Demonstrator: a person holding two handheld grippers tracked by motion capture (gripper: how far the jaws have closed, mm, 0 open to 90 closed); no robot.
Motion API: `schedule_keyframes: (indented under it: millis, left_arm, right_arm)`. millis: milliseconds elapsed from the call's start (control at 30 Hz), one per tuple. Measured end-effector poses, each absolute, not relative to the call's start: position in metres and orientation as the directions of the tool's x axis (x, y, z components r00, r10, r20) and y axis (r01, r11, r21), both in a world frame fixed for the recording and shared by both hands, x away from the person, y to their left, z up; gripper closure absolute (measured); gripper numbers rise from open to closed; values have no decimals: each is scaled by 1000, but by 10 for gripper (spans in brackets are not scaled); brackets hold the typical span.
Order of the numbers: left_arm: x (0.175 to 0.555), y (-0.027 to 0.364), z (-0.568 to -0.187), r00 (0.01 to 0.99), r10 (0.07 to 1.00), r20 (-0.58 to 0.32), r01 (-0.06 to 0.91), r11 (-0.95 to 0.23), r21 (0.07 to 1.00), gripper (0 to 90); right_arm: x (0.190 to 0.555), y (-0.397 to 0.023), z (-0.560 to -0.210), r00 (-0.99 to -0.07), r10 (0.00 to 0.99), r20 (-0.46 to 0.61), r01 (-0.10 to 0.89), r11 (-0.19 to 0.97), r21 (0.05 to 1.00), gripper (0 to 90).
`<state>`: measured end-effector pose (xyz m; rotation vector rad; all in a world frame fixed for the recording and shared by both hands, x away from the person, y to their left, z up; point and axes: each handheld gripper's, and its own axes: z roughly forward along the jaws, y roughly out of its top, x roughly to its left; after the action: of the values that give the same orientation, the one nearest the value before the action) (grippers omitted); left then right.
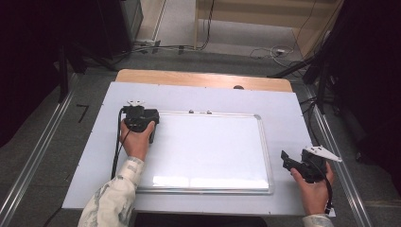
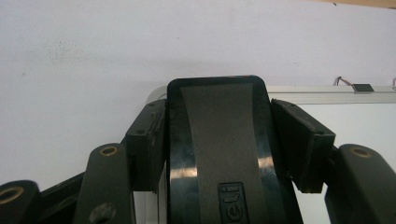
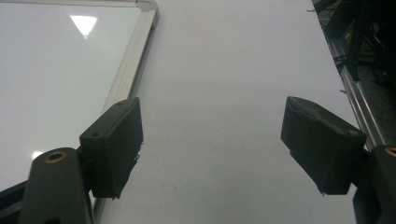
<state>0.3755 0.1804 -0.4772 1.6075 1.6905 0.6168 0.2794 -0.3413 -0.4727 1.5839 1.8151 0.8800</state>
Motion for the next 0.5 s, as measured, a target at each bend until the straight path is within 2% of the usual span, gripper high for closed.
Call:
schedule_keyframes:
  millis: [500]
  left_arm:
    - [383, 174, -485, 25, 989, -149, 657, 96, 748, 402]
  right_arm:
    - [280, -341, -473, -140, 990, 1, 617, 86, 783, 194]
